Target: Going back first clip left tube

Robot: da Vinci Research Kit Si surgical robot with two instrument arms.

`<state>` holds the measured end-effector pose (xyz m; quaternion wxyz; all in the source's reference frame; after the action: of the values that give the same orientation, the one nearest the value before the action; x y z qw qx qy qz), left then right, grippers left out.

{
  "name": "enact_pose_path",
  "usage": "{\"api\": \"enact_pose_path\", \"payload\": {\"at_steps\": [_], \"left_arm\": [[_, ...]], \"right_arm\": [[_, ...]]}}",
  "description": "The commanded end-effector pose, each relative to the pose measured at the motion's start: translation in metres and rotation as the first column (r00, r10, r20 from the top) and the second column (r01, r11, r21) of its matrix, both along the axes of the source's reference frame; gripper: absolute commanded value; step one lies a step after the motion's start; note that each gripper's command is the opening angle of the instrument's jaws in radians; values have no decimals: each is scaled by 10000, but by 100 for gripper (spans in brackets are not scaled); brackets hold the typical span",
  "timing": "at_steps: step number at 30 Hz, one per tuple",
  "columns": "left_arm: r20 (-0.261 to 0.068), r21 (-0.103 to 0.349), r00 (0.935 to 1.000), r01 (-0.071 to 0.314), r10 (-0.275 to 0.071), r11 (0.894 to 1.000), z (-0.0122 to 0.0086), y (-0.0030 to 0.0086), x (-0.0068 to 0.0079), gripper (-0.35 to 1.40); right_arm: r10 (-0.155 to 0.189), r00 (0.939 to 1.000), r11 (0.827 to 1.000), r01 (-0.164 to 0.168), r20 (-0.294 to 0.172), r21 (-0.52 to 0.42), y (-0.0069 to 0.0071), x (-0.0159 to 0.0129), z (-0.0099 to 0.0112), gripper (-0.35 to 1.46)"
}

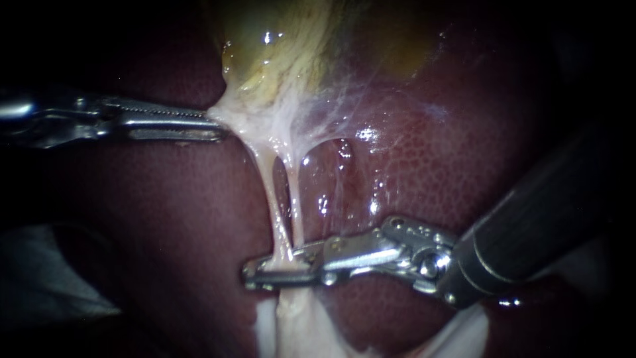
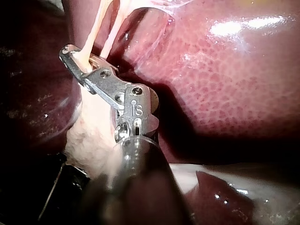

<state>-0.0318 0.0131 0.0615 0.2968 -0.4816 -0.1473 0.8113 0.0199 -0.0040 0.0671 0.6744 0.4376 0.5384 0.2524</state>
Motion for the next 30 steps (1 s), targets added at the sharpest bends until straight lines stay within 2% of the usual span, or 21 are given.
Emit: {"api": "enact_pose_path", "payload": {"at_steps": [1, 2, 5, 6, 8, 15, 17, 20, 23, 26, 29, 30], "left_arm": [[-3, 0, 10000, 0, 0, 10000, 0, 0, 0, -35], [-3, 0, 10000, 0, 0, 10000, 0, 0, 0, -35], [1, 51, 10000, 31, -31, 10000, 0, 0, 0, -35], [0, 51, 10000, 32, -32, 10000, -1, 0, 0, -35], [-1, 51, 10000, 34, -34, 10000, -1, -1, 0, -35], [-33, 40, 10000, 73, -73, 10000, -5, -3, -1, -35], [-16, 51, 10000, 55, -55, 10000, -5, -4, -2, -35], [-15, 51, 10000, 53, -53, 10000, -6, -4, -1, -35], [-14, 51, 10000, 51, -50, 10000, -6, -4, -1, -35], [-10, 51, 10000, 44, -44, 10000, -6, -5, 1, -35], [-4, 52, 10000, 35, -35, 10000, -6, -5, 3, -35], [-2, 52, 10000, 31, -31, 10000, -6, -5, 3, -35]], "right_arm": [[-90, 9999, 9998, 88, -114, -159, 1, 0, -1, -35], [-132, 9997, 9992, 124, -207, -374, 1, 1, -1, -28], [-126, 9988, 9909, 62, -465, -1344, 3, 5, 2, 20], [-96, 9989, 9900, 30, -459, -1409, 4, 7, 3, 30], [44, 9990, 9847, -120, -440, -1736, 6, 10, 8, 39], [841, 9965, 9565, -817, -33, -2802, 20, 5, 25, 48], [972, 9950, 9471, -860, 210, -3093, 24, 2, 30, 48], [990, 9936, 9349, -742, 543, -3471, 30, -5, 33, 49], [1022, 9931, 9215, -730, 570, -3814, 33, -15, 30, 49], [811, 9952, 8994, -496, 543, -4343, 35, -29, 20, 49], [522, 9972, 8585, -172, 541, -5125, 38, -51, 2, 49], [563, 9967, 8362, -147, 592, -5483, 39, -61, -6, 49]]}}
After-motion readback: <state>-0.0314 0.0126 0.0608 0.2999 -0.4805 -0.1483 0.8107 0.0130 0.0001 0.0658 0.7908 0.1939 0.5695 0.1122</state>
